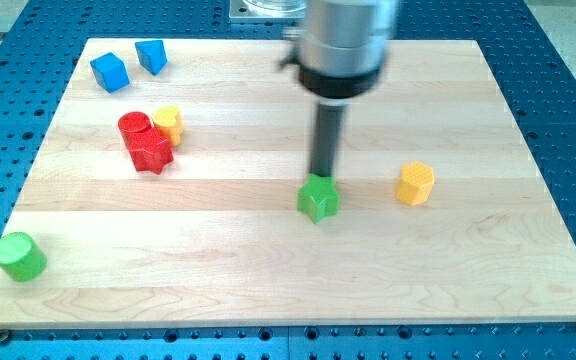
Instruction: Place the green blocks at the bottom right corner of the board
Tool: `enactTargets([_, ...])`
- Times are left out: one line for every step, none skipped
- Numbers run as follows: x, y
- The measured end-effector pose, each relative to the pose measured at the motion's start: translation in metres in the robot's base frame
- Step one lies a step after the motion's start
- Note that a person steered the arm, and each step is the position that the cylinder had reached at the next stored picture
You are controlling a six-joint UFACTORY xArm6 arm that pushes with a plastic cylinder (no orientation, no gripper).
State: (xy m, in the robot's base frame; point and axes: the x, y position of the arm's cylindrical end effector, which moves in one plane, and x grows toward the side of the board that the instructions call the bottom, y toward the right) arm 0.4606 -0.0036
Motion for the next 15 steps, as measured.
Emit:
enactTargets([0.042, 0.005])
enactTargets([0.068, 0.095])
enactTargets([0.070, 0.089])
enactTargets([0.054, 0.098])
enactTargets([0.049, 0.128])
enactTargets([0.049, 0.154])
enactTargets([0.070, 0.186])
enactTargets([0.059, 0.182])
enactTargets([0.030, 0.169])
enactTargets([0.050, 0.190])
enactTargets([0.043, 0.193])
enactTargets([0.040, 0.230])
enactTargets([0.087, 0.244])
enactTargets([0.074, 0.209])
enactTargets([0.067, 0.139])
